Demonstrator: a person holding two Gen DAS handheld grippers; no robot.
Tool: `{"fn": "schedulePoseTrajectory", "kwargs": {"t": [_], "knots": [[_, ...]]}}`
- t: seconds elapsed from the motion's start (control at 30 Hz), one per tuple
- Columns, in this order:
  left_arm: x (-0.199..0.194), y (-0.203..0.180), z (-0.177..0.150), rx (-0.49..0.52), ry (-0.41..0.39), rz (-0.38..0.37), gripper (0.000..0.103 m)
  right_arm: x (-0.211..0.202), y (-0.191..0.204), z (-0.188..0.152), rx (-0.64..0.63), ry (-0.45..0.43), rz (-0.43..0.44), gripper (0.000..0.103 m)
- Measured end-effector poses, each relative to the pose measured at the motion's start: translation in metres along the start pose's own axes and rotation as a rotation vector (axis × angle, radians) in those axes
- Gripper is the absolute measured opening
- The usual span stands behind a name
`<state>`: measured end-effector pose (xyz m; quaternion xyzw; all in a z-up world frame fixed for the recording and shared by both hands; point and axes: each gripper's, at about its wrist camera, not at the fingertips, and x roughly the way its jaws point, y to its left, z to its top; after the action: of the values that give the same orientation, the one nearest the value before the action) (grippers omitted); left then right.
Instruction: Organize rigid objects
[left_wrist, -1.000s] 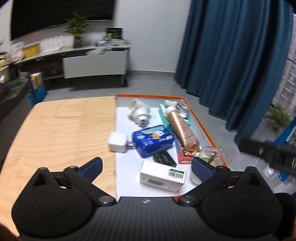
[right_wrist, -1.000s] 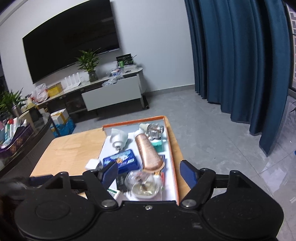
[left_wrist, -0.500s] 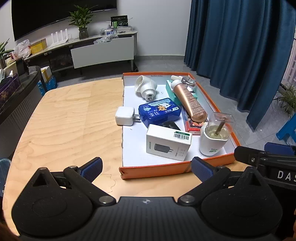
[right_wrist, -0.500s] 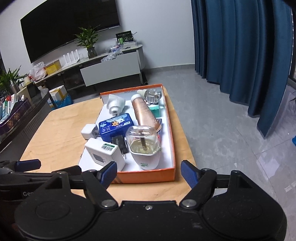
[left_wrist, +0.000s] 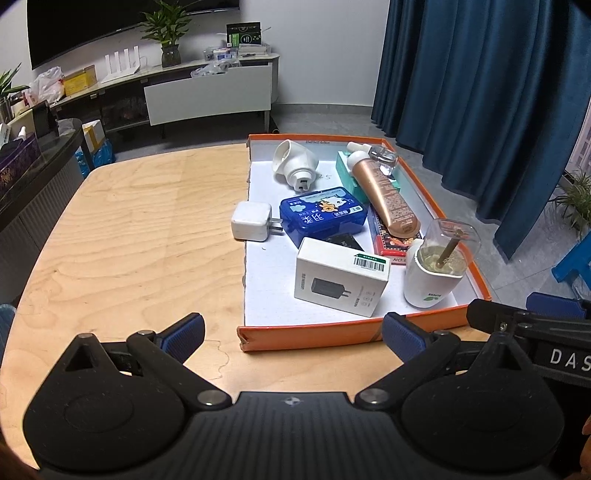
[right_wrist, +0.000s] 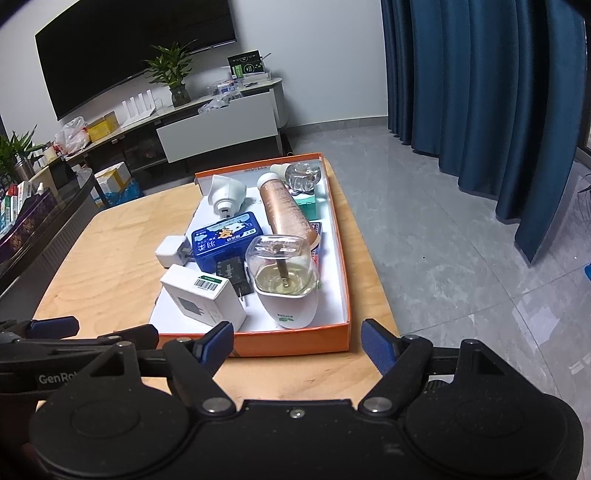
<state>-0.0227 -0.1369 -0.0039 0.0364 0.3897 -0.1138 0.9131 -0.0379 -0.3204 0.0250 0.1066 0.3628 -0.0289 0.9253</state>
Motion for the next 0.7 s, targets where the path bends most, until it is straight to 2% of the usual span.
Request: {"fn": "schedulePoseTrajectory", "kwargs": {"t": [0.7], "knots": [[0.0012,-0.001,0.0005,0.011,-0.007,0.009,0.103,0.0021,0.0026,0.0005,-0.009,0.006,-0.006,0.09]]}}
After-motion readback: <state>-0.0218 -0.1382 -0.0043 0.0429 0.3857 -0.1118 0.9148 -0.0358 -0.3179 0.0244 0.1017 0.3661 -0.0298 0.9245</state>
